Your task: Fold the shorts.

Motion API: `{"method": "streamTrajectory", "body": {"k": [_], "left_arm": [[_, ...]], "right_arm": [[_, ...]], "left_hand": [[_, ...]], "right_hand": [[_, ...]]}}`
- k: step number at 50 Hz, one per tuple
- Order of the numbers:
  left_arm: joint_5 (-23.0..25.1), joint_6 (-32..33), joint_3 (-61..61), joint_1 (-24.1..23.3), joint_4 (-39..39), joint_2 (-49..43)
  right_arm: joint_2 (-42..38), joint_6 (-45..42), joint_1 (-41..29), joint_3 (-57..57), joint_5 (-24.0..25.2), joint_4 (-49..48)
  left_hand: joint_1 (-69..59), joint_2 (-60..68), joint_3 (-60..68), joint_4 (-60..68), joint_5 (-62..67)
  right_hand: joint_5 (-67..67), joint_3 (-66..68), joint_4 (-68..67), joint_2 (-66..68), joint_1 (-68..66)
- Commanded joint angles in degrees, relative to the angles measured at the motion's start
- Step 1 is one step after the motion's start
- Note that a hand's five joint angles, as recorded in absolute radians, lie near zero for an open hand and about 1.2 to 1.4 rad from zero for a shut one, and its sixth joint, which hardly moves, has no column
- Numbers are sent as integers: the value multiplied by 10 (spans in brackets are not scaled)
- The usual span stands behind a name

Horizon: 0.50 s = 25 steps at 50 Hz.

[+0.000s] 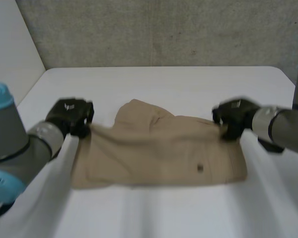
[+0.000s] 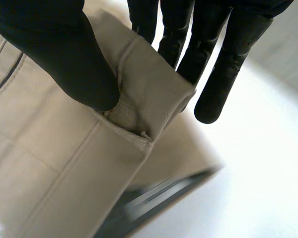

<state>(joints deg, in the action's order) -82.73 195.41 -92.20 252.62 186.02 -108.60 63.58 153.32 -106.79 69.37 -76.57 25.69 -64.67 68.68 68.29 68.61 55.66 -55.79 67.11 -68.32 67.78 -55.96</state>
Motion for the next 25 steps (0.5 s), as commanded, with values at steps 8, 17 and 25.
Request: {"method": "streamTrajectory", "body": {"k": [8, 17, 25], "left_arm": [[-132, -15, 356, -47, 228, 18], [-157, -28, 289, -56, 276, 69], [-139, -30, 143, -57, 272, 39]], "right_arm": [[94, -4, -52, -136, -127, -526], [86, -2, -67, -115, -122, -490], [26, -6, -67, -43, -116, -442]], "left_hand": [[-153, 113, 117, 114, 143], [-153, 113, 117, 114, 143], [-153, 113, 117, 114, 143]], "right_hand": [[-142, 129, -117, 122, -240], [-142, 129, -117, 122, -240], [-142, 129, -117, 122, -240]]}}
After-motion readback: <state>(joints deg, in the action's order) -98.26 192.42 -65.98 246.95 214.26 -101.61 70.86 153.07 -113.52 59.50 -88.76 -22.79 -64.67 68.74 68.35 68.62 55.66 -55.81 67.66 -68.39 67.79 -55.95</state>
